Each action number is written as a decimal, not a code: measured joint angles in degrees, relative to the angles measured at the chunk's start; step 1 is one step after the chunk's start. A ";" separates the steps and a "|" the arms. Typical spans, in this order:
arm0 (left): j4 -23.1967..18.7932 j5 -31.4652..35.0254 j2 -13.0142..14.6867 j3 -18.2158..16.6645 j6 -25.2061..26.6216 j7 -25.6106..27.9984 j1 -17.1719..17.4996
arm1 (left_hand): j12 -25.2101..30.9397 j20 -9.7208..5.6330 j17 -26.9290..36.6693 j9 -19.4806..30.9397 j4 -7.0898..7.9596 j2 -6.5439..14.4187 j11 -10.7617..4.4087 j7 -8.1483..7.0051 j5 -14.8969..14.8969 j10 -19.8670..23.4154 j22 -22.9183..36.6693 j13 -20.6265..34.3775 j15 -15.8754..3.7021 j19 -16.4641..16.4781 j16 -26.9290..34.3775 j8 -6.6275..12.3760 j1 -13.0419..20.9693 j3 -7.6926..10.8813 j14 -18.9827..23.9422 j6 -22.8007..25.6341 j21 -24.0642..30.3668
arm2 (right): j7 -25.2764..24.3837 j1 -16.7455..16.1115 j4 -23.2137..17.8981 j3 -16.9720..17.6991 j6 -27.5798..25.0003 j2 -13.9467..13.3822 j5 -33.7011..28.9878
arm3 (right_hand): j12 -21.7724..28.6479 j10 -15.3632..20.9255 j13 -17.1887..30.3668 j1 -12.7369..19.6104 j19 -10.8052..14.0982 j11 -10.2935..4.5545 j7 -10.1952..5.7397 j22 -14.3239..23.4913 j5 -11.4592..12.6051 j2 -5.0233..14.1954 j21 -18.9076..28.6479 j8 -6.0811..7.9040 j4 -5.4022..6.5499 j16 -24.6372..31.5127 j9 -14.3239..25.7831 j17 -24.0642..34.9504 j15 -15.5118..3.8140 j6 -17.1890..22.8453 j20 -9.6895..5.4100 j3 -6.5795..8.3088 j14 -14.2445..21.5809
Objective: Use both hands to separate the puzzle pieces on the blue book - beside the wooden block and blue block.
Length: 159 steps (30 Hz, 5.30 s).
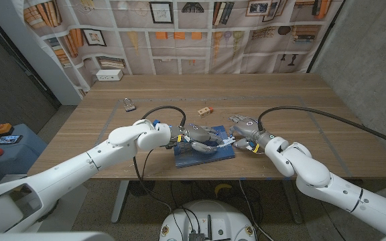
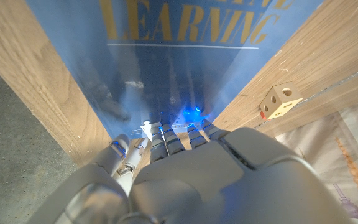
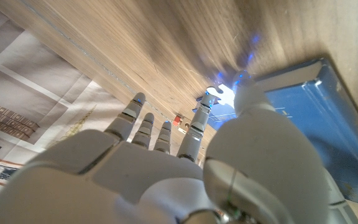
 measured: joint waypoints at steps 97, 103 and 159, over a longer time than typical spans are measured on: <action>1.16 -0.78 -0.76 0.85 0.99 -0.25 -0.67 | 0.03 0.00 0.01 -0.06 -0.32 0.00 -0.75 -0.85 -0.38 0.71 0.01 -0.03 0.20 0.00 0.04 -0.01 0.00 1.26 1.64 0.80 -0.25 | -3.18 1.59 1.87 0.17 2.72 0.49 1.75 | 0.45 6.05 -0.28 2.81 4.91 -2.96 0.28 0.00 -0.18 1.44 0.00 5.71 0.23 1.32 1.58 0.52 -3.79 11.36 -2.85 -0.26 3.79; 1.26 -0.79 -1.00 0.99 1.23 -0.42 -0.84 | 0.03 0.00 0.01 -0.06 -0.32 0.00 -1.15 -1.16 -0.62 1.11 0.01 -0.03 0.20 0.00 0.04 0.00 0.00 1.26 1.64 1.11 -0.25 | -3.81 1.58 2.03 0.35 3.12 0.30 2.15 | 0.45 6.15 -0.28 2.80 4.94 -2.87 0.28 0.00 -0.22 1.43 0.00 5.94 0.22 1.32 1.58 0.81 -4.20 11.35 -2.89 -0.26 4.19; 1.25 -0.24 -1.16 1.52 1.76 -0.57 -1.38 | 0.03 0.00 0.01 -0.08 -0.80 0.00 -1.85 -1.79 -0.60 1.00 0.01 -0.03 0.10 0.00 0.04 -0.26 0.00 1.73 2.15 0.90 -0.24 | -3.92 0.69 -2.33 6.40 3.16 -3.64 9.25 | 0.00 6.55 -0.13 3.01 5.20 -2.87 0.36 0.00 -0.27 1.18 0.00 5.32 0.63 1.72 1.56 1.07 -3.87 11.43 -3.16 -0.67 4.48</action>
